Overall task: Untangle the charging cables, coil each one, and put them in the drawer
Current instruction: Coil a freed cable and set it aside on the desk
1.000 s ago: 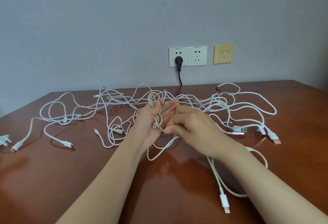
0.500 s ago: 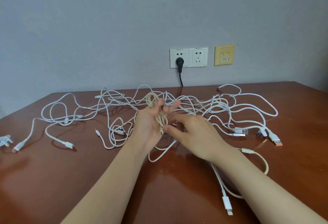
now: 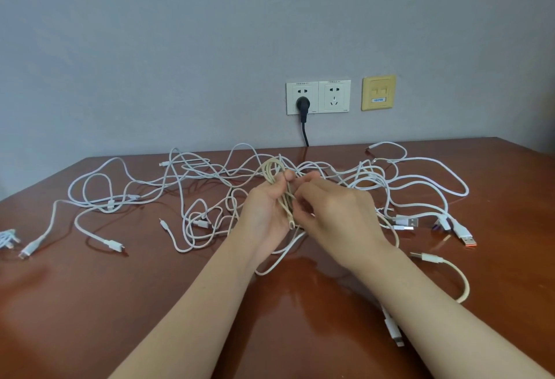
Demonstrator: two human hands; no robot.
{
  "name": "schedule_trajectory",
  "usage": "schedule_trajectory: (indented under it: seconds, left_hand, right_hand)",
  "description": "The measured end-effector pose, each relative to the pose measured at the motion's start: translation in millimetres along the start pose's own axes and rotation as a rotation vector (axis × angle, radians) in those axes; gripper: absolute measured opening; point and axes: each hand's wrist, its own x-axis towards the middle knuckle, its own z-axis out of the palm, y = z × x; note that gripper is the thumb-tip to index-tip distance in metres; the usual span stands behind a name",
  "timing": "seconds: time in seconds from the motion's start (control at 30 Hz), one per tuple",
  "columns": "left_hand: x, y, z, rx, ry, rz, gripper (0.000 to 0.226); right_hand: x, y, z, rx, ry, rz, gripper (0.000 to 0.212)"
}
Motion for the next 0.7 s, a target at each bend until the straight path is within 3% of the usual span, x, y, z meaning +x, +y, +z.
schedule_trajectory:
  seconds: [0.07, 0.13, 0.33, 0.43, 0.57, 0.7]
  left_hand:
    - [1, -1, 0, -0.021, 0.014, 0.005, 0.034]
    - [0, -1, 0, -0.086, 0.026, 0.015, 0.034]
    - [4, 2, -8, -0.146, 0.085, 0.078, 0.032]
    - [5, 4, -10, -0.149, 0.043, 0.081, 0.032]
    - [6, 7, -9, -0.164, 0.040, 0.107, 0.031]
    - [10, 10, -14, -0.170, 0.093, 0.128, 0.032]
  right_hand:
    - [-1, -2, 0, -0.042, 0.005, -0.094, 0.009]
    - [-4, -5, 2, -0.008, -0.048, -0.165, 0.019]
    - [-6, -12, -1, 0.078, -0.171, -0.254, 0.007]
    - [-8, -16, 0, 0.173, -0.260, -0.226, 0.028]
    - [-8, -19, -3, 0.373, -0.293, -0.039, 0.037]
    - [-7, -19, -5, 0.288, -0.425, -0.020, 0.041]
